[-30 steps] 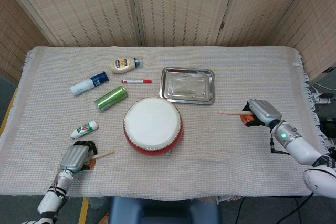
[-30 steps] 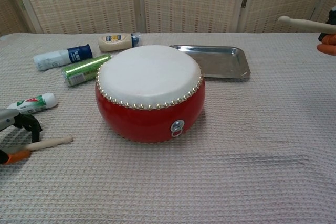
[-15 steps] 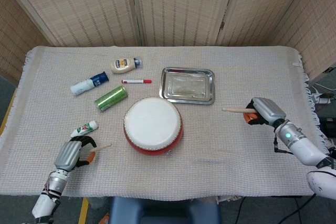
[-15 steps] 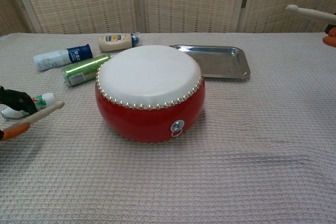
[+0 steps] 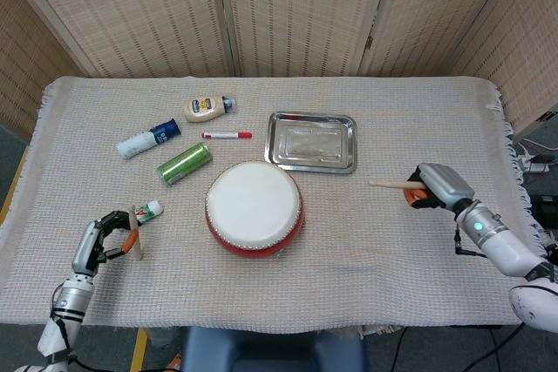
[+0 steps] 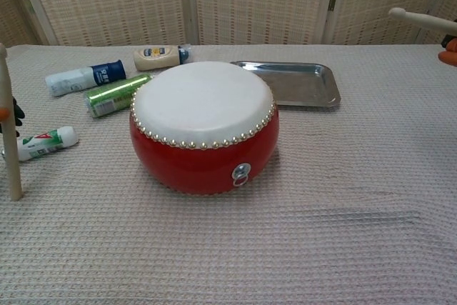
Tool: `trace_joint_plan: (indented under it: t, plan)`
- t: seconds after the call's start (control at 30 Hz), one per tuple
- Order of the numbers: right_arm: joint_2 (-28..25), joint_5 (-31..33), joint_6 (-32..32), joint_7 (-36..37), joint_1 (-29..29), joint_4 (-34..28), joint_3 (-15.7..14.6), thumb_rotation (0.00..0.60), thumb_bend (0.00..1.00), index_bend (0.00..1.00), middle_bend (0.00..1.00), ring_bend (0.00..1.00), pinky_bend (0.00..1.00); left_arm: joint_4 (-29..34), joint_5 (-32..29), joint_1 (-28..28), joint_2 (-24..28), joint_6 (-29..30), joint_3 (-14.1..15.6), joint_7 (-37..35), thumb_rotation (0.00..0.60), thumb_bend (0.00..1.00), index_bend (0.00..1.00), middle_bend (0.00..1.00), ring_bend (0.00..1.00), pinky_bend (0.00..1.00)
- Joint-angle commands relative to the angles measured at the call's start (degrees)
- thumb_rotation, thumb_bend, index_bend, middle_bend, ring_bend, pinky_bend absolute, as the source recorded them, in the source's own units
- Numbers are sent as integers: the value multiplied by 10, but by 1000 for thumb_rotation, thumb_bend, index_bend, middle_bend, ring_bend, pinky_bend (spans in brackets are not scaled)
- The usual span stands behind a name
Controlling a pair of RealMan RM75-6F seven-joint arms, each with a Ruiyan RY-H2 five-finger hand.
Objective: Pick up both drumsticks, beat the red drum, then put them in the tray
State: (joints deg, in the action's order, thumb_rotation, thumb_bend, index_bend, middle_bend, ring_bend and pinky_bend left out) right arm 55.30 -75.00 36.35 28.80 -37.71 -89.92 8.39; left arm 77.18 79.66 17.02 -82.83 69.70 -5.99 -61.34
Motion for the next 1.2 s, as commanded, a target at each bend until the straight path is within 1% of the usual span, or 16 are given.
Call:
trace_joint_plan:
  t: [0.03, 0.07, 0.17, 0.3, 0.4, 0.5, 0.57, 0.63, 0.77, 0.87, 0.97, 1.03, 1.2]
  plan:
    - [0, 0, 0, -1, 0, -1, 0, 600, 1000, 1000, 1000, 1000, 1000, -20, -12, -2, 6, -38, -21, -133, 600, 452, 455, 449, 389, 377]
    - [0, 0, -1, -1, 0, -3, -1, 600, 1000, 1000, 1000, 1000, 1000, -16, -24, 0, 12, -63, -29, -208, 600, 454, 449, 449, 389, 377]
    - [0, 1, -1, -2, 0, -5, -1, 600, 1000, 1000, 1000, 1000, 1000, -37, -7, 7, 18, -91, -27, -306, 600, 455, 424, 447, 389, 379]
    - [0, 2, -3, -5, 0, -5, -3, 600, 1000, 1000, 1000, 1000, 1000, -51, 8, 11, 24, -113, -25, -420, 600, 458, 393, 436, 389, 392]
    - [0, 2, -2, -4, 1, -6, -2, 600, 1000, 1000, 1000, 1000, 1000, -62, 24, 14, 26, -117, -20, -481, 600, 459, 358, 427, 389, 397]
    - [1, 1, -1, -3, 2, -6, -2, 600, 1000, 1000, 1000, 1000, 1000, -67, 43, 14, 30, -104, -14, -512, 600, 461, 332, 420, 394, 422]
    - [2, 0, 0, -1, 2, -6, -2, 600, 1000, 1000, 1000, 1000, 1000, -67, 52, 13, 31, -95, -9, -501, 600, 461, 330, 427, 417, 452]
    - [2, -2, 0, 1, 2, -5, -2, 600, 1000, 1000, 1000, 1000, 1000, -62, 54, 11, 32, -86, -5, -475, 600, 461, 334, 445, 445, 474]
    - [4, -6, 0, 8, 2, -4, -1, 600, 1000, 1000, 1000, 1000, 1000, -44, 44, 7, 29, -76, -3, -407, 600, 456, 370, 484, 476, 499]
    - [3, -10, 1, 13, 3, -3, -2, 600, 1000, 1000, 1000, 1000, 1000, -29, 33, 3, 22, -64, -5, -335, 600, 430, 405, 522, 510, 525]
    - [3, -13, 4, 17, 4, -2, -1, 600, 1000, 1000, 1000, 1000, 1000, -17, 28, 1, 18, -55, -4, -285, 595, 413, 436, 563, 547, 557]
    - [2, -16, 6, 21, 5, -2, -2, 600, 1000, 1000, 1000, 1000, 1000, -9, 25, -1, 14, -51, -4, -254, 574, 404, 456, 587, 569, 572]
    - [1, -20, 10, 28, 7, -1, -2, 600, 1000, 1000, 1000, 1000, 1000, 5, 12, -2, 9, -50, -4, -196, 443, 358, 504, 617, 599, 589]
